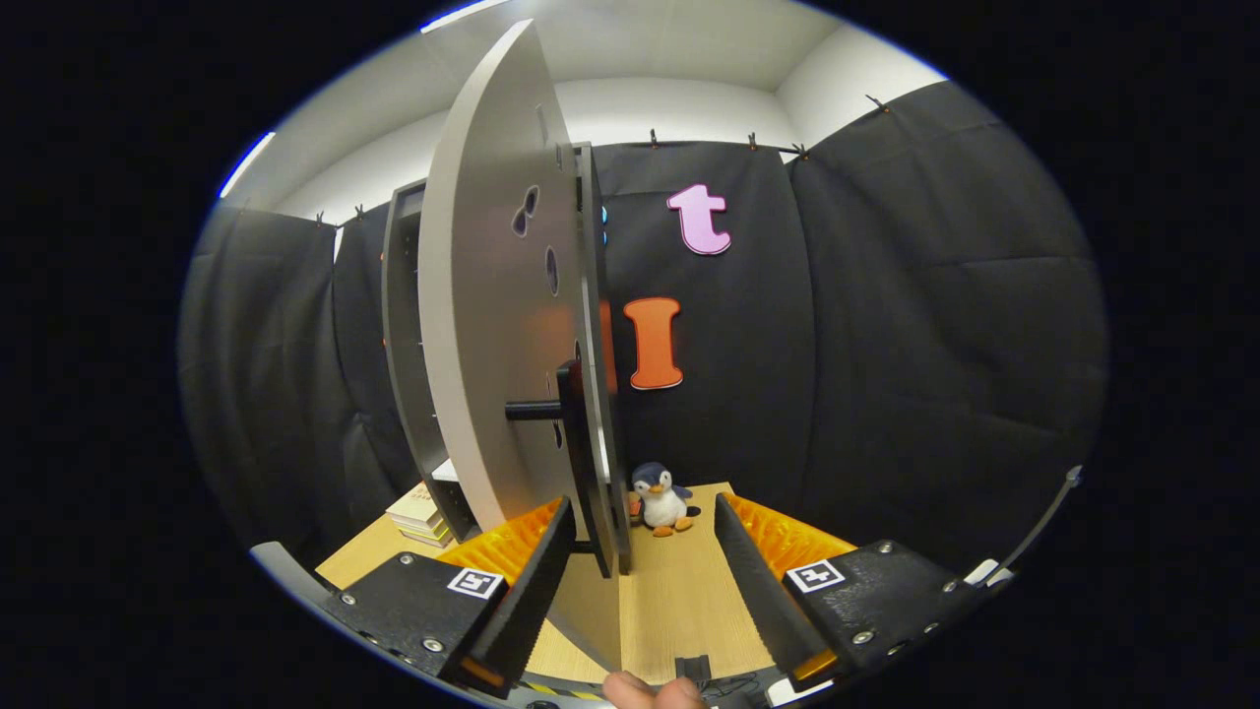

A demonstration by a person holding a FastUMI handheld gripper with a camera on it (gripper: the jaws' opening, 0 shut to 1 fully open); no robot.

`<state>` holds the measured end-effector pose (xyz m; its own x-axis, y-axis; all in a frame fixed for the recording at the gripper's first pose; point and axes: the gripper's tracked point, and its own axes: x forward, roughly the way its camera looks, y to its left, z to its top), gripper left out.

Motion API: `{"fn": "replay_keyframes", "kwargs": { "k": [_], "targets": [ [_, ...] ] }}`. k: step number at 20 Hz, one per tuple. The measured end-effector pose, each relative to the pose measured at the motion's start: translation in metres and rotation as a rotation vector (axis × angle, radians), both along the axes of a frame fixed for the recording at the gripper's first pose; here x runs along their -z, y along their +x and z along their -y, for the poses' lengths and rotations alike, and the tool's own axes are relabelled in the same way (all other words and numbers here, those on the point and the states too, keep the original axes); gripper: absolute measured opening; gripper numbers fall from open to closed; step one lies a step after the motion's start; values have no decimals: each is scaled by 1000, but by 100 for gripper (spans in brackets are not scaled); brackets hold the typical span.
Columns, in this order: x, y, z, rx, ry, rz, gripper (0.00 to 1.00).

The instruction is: Open the shoe cabinet door, grab the shoes and put them into the shoe cabinet, then close the shoe cabinet door.

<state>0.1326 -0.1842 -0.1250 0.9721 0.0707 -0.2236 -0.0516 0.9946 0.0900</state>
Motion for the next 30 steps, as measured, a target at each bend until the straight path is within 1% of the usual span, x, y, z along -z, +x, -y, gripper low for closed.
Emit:
{"fn": "replay_keyframes", "kwargs": {
  "k": [4, 8, 12, 17, 19, 26, 30],
  "targets": [
    [1, -4, -26, -2, 13, -19, 89],
    [3, -4, -73, -27, 31, -50, 88],
    [-1, 2, -120, -28, 23, -65, 88],
    [-2, 23, -179, -39, -48, -58, 89],
    [0, 32, -201, -48, -58, -54, 89],
    [1, 73, -278, -101, 9, -78, 91],
    [-9, 97, -305, -103, -21, -50, 92]
  ]
}}
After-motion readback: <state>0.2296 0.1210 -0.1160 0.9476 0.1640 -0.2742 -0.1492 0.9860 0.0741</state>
